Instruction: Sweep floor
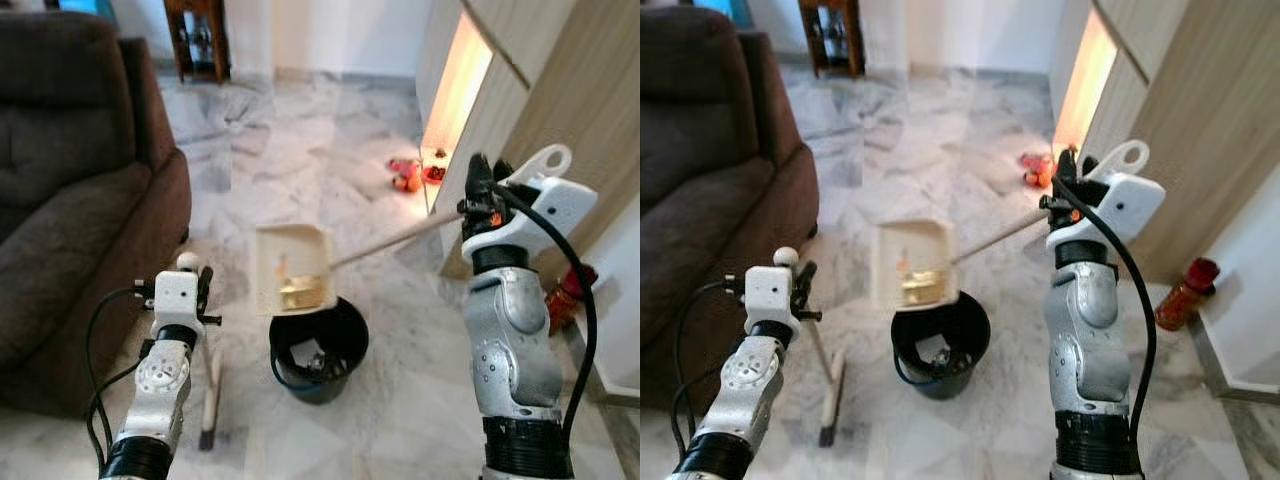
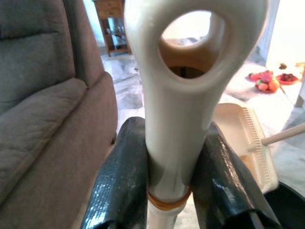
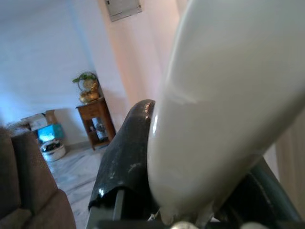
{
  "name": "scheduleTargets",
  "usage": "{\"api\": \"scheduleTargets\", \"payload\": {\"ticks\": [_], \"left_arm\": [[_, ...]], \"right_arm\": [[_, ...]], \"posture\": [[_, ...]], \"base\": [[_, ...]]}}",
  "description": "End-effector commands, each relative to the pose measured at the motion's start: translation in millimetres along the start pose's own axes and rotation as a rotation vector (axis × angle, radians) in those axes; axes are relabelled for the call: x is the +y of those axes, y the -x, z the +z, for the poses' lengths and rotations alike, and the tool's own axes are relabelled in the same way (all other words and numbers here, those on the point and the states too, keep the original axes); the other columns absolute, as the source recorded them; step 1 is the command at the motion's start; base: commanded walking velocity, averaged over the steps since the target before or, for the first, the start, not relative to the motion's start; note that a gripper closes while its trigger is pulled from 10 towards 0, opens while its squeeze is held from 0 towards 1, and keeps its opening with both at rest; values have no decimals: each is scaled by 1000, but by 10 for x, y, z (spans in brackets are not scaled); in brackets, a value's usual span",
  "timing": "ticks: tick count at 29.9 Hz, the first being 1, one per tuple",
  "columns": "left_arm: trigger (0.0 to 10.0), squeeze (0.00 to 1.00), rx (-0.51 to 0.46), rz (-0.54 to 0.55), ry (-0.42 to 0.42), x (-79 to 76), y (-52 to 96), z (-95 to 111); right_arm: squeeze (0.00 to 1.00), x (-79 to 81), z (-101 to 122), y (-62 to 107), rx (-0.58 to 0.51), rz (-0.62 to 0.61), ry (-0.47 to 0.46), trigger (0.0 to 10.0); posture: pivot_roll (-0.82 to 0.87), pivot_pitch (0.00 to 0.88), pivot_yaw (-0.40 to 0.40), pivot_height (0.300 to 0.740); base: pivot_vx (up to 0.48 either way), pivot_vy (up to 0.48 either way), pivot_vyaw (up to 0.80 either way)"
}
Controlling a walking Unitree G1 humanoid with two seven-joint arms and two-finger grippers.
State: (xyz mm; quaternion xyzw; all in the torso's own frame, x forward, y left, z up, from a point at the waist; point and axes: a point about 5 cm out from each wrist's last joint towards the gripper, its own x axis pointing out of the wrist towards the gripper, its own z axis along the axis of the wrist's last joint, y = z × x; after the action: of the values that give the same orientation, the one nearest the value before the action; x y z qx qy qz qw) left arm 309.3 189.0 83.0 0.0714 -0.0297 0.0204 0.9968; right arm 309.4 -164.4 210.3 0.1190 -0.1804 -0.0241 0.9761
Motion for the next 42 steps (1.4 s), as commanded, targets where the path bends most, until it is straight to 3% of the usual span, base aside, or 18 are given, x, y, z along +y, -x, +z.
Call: {"api": "scheduleTargets", "payload": {"ticks": [1,18,28,33,42], "left_arm": [[10000,0,-59,-14,-8,-11,-47,119],[10000,0,-47,-21,-6,-17,-28,92],[10000,0,-46,-23,-5,-29,-15,87],[10000,0,-43,-22,-3,-29,-6,76],[10000,0,-42,-26,3,-39,-9,77]], "right_arm": [[0,86,198,-22,-108,43,36,10000],[0,496,128,97,-131,234,133,10000],[0,491,108,114,-137,218,173,10000],[0,508,109,133,-164,248,267,10000],[0,702,21,235,-167,389,359,10000]], "posture": [[-8,0,-10,740],[-6,0,-11,740],[-8,0,-13,740],[-9,0,-14,740],[-8,0,-15,740]], "base": [[0,0,0],[0,0,0],[0,0,0],[0,0,0],[0,0,0]]}}
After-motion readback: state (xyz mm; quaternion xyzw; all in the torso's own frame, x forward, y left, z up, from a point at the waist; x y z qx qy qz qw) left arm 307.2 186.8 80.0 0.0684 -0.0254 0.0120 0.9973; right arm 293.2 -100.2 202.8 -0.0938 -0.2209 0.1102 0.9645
